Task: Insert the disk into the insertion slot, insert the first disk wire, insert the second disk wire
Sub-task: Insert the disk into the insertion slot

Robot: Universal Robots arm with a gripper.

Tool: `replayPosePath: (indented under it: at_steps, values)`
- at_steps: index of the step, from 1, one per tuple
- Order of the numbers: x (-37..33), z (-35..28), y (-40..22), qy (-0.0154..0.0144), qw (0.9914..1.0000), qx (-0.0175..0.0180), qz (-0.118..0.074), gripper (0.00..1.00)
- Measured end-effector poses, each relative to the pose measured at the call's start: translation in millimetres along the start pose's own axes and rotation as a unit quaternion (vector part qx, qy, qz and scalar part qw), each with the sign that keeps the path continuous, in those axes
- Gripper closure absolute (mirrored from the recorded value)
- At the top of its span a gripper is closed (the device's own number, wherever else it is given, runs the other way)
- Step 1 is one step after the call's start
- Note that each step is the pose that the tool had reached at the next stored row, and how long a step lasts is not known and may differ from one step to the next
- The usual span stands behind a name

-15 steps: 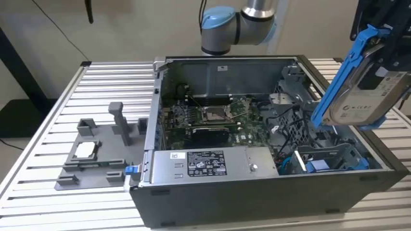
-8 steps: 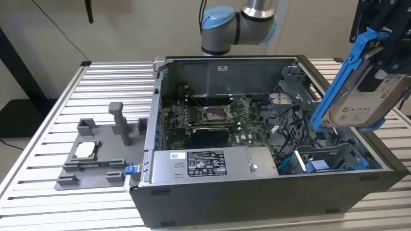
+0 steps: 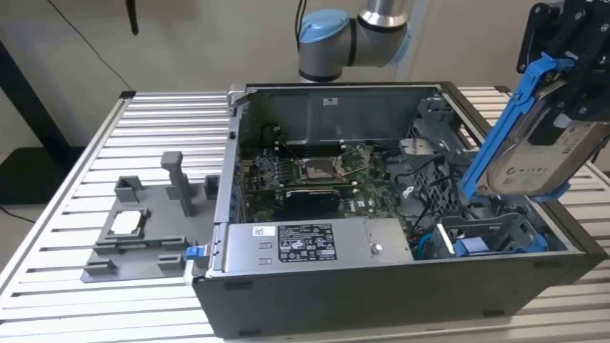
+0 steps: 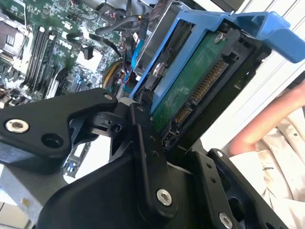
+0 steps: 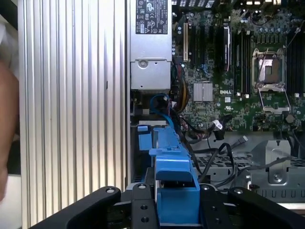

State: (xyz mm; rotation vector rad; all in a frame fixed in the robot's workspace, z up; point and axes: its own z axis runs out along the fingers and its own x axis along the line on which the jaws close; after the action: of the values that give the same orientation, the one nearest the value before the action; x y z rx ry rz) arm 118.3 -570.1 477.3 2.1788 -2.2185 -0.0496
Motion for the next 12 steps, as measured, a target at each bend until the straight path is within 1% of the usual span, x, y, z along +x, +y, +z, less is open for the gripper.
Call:
replayPosePath:
  at_steps: [12]
  values:
    - [0.2, 0.9, 0.0, -0.0001, 1.0, 0.0, 0.0, 0.67]
